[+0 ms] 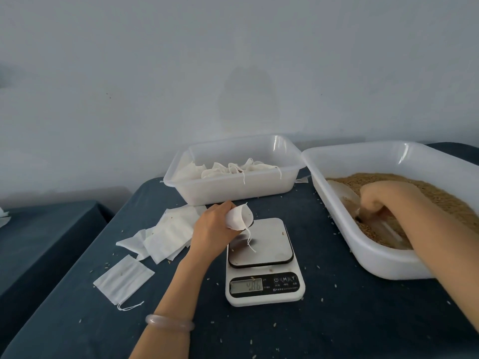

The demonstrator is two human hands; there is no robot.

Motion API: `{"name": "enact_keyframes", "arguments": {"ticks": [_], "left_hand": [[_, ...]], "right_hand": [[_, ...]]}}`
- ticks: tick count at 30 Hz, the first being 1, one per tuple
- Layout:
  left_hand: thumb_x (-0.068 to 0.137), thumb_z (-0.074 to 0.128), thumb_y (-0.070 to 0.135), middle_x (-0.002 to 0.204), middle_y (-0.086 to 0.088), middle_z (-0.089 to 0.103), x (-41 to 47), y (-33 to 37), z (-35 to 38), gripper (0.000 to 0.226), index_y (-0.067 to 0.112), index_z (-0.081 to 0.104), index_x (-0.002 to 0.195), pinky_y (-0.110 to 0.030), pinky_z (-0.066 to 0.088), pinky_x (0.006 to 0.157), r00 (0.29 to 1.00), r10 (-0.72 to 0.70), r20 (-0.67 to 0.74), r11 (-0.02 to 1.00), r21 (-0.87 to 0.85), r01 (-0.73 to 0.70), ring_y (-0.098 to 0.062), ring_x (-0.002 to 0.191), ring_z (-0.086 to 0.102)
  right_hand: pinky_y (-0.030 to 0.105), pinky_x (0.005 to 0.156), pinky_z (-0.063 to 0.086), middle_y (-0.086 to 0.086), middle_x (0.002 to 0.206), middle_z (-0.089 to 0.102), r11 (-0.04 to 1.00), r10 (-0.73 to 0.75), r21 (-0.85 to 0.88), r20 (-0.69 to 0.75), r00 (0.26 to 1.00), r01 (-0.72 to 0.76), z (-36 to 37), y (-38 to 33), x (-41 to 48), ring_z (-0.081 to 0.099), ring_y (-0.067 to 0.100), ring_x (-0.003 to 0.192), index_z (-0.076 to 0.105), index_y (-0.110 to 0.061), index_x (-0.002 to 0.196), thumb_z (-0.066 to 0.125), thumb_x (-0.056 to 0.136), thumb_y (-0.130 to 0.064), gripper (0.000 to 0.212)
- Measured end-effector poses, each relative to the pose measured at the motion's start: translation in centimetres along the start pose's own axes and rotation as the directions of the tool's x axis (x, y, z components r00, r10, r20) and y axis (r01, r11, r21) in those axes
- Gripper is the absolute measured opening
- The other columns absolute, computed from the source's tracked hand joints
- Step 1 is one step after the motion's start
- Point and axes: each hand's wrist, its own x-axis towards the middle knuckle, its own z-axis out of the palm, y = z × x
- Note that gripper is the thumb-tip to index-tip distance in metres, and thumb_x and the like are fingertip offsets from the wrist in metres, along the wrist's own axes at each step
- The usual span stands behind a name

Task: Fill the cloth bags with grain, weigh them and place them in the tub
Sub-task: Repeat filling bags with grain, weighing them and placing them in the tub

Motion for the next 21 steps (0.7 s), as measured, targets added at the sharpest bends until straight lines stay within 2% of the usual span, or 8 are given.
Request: {"name": "enact_keyframes", "arguments": {"ticks": [2, 4, 7, 9, 14, 17, 19, 21], "left_hand": [[0.075, 0.078, 0.028, 0.090, 0.004, 0.062, 0.0, -0.1, 0.0, 0.027, 0.025, 0.059, 0.094, -0.034, 0.046, 0.068, 1.000, -0.008, 0.000, 1.000, -0.008, 0.008, -0.020, 0.082, 0.055], [0.074, 0.078, 0.027, 0.089, 0.004, 0.062, 0.0, -0.2, -0.1, 0.027, 0.026, 0.059, 0.093, -0.034, 0.047, 0.068, 1.000, -0.006, -0.001, 1.000, -0.008, 0.006, -0.020, 0.081, 0.055], [0.073, 0.080, 0.027, 0.088, 0.005, 0.061, 0.0, -0.1, -0.1, 0.029, 0.026, 0.059, 0.093, -0.032, 0.046, 0.068, 1.000, 0.000, 0.005, 1.000, -0.001, 0.000, -0.019, 0.081, 0.054], [0.073, 0.080, 0.028, 0.088, 0.006, 0.061, 0.0, -0.1, -0.1, 0.029, 0.027, 0.059, 0.093, -0.033, 0.047, 0.069, 1.000, -0.003, 0.015, 1.000, -0.004, 0.003, -0.019, 0.082, 0.055], [0.073, 0.079, 0.027, 0.089, 0.004, 0.063, 0.0, -0.2, 0.0, 0.028, 0.028, 0.058, 0.091, -0.034, 0.048, 0.069, 1.000, -0.003, 0.014, 1.000, -0.005, 0.003, -0.020, 0.082, 0.056], [0.072, 0.079, 0.027, 0.087, 0.005, 0.062, 0.0, -0.3, 0.0, 0.028, 0.030, 0.057, 0.089, -0.032, 0.045, 0.066, 1.000, 0.007, 0.014, 1.000, -0.009, -0.007, -0.018, 0.080, 0.055], [0.072, 0.080, 0.027, 0.087, 0.005, 0.062, 0.0, -0.4, -0.1, 0.029, 0.031, 0.056, 0.089, -0.031, 0.043, 0.065, 1.000, 0.011, 0.013, 1.000, -0.008, -0.011, -0.018, 0.080, 0.054], [0.073, 0.079, 0.027, 0.087, 0.006, 0.061, 0.1, -0.5, -0.1, 0.029, 0.031, 0.056, 0.090, -0.031, 0.039, 0.064, 1.000, 0.012, 0.011, 1.000, 0.000, -0.012, -0.018, 0.080, 0.053]], "right_hand": [[0.031, 0.070, 0.055, 0.011, 0.093, 0.063, 0.996, -0.007, 0.088, -0.002, 1.000, 0.007, -0.2, 0.0, 0.0, 0.063, 0.022, 0.074, 0.056, -0.001, 0.109, 0.054, 0.095, -0.021, 0.024], [0.032, 0.068, 0.051, 0.015, 0.093, 0.060, 0.974, -0.017, 0.224, -0.003, 1.000, 0.017, -0.3, -0.2, 0.2, 0.062, 0.025, 0.076, 0.051, 0.000, 0.118, 0.048, 0.098, -0.020, 0.028], [0.031, 0.057, 0.047, 0.015, 0.090, 0.059, 0.910, -0.008, 0.415, -0.034, 0.999, 0.021, -0.1, -0.4, 0.8, 0.060, 0.024, 0.071, 0.047, -0.003, 0.120, 0.047, 0.100, -0.032, 0.035], [0.029, 0.053, 0.046, 0.013, 0.083, 0.061, 0.880, 0.022, 0.474, -0.080, 0.997, 0.019, 0.1, -0.3, 1.3, 0.057, 0.023, 0.062, 0.050, 0.002, 0.122, 0.047, 0.100, -0.027, 0.036], [0.026, 0.060, 0.046, 0.013, 0.094, 0.053, 0.905, 0.078, 0.425, -0.162, 0.984, -0.002, -0.6, -0.7, 1.6, 0.055, 0.020, 0.076, 0.048, 0.005, 0.135, 0.040, 0.100, -0.007, 0.038], [0.030, 0.088, 0.052, 0.015, 0.120, 0.056, 0.955, 0.078, 0.295, -0.146, 0.986, -0.032, 0.2, -1.0, 2.1, 0.060, 0.022, 0.101, 0.041, 0.000, 0.143, 0.044, 0.097, -0.006, 0.046], [0.030, 0.093, 0.050, 0.011, 0.118, 0.057, 0.982, 0.066, 0.183, -0.117, 0.991, -0.044, 0.7, -1.4, 2.2, 0.060, 0.020, 0.099, 0.047, -0.002, 0.139, 0.047, 0.097, -0.008, 0.042], [0.027, 0.090, 0.051, 0.010, 0.125, 0.054, 0.992, 0.053, 0.122, -0.094, 0.994, -0.041, 0.9, -1.8, 2.1, 0.057, 0.019, 0.094, 0.040, -0.004, 0.144, 0.046, 0.097, -0.005, 0.046]]}}
